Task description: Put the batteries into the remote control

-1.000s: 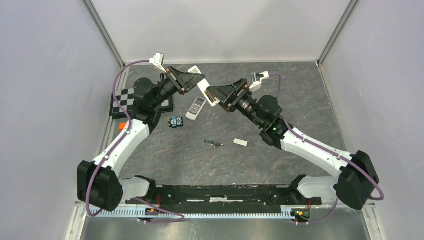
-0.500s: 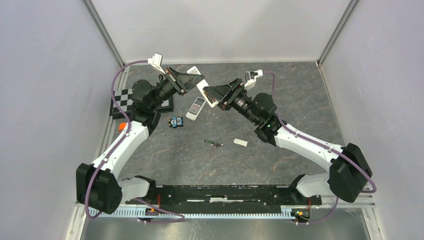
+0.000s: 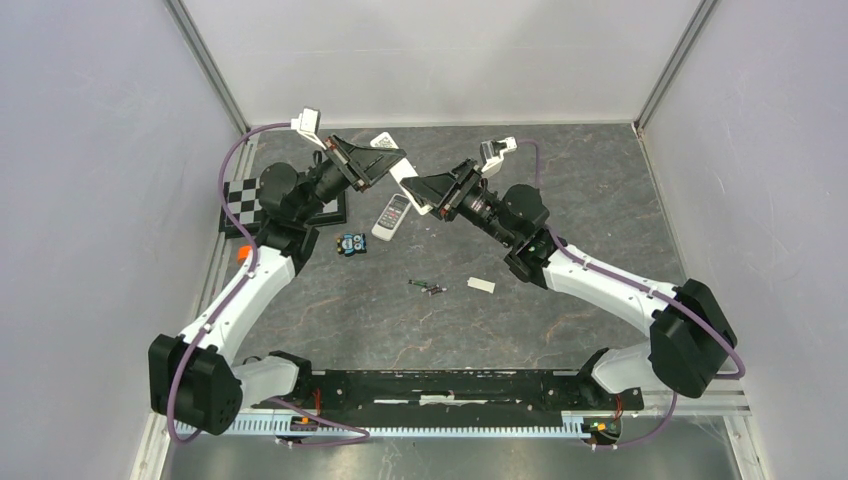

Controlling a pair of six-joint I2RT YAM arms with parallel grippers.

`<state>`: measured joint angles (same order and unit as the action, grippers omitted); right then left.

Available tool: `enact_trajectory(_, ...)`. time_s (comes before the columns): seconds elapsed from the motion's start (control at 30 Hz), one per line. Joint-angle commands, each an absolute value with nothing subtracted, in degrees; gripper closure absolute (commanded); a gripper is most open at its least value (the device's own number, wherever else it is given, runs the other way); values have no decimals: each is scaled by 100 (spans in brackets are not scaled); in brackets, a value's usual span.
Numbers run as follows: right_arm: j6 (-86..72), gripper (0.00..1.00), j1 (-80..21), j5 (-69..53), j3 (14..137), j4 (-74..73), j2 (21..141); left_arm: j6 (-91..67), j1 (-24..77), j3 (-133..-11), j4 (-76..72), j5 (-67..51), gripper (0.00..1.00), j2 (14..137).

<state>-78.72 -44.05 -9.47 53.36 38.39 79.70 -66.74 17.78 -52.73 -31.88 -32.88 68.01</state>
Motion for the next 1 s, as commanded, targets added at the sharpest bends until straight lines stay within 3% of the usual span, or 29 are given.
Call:
enact_trajectory(0.0, -8006, 67, -4430, -1148, 5459, 4273, 7937, -6587, 1815, -5290, -3394, -3224, 98, 6656)
enact_trajectory(0.07, -7993, 71, -4430, -1208, 5430, 4344, 7944, -6765, 1811, -5315, -3370, -3178, 98, 6636)
enact_trajectory(0.17, -7916, 70, -4430, -1302, 5391, 4495, 7946, -6964, 1811, -5365, -3369, -3180, 98, 6645)
enact_trajectory(0.2, -7846, 62, -4423, -1330, 5357, 4609, 7937, -6989, 1810, -5378, -3371, -3189, 98, 6661)
enact_trajectory(0.27, -7715, 34, -4404, -1362, 5256, 4875, 7880, -6934, 1808, -5388, -3351, -3188, 98, 6658)
enact_trajectory(0.3, -7614, 27, -4397, -1382, 5236, 4944, 7851, -6891, 1809, -5396, -3300, -3195, 98, 6661)
enact_trajectory(0.37, -7377, 19, -4361, -1482, 5271, 4827, 7796, -6787, 1805, -5388, -3197, -3199, 98, 6659)
enact_trajectory(0.43, -7261, 17, -4316, -1559, 5210, 4760, 7741, -6747, 1797, -5373, -3173, -3223, 98, 6656)
enact_trajectory(0.63, -7208, 26, -4272, -1482, 4774, 4563, 7512, -6766, 1725, -5344, -3171, -3289, 98, 6657)
enact_trajectory(0.83, -7067, 50, -4219, -1362, 4650, 4238, 7439, -7132, 1705, -5268, -3438, -3352, 98, 6701)
enact_trajectory(0.97, -7319, 58, -4184, -1434, 4527, 4593, 7569, -7424, 1705, -5189, -3876, -3401, 98, 6779)
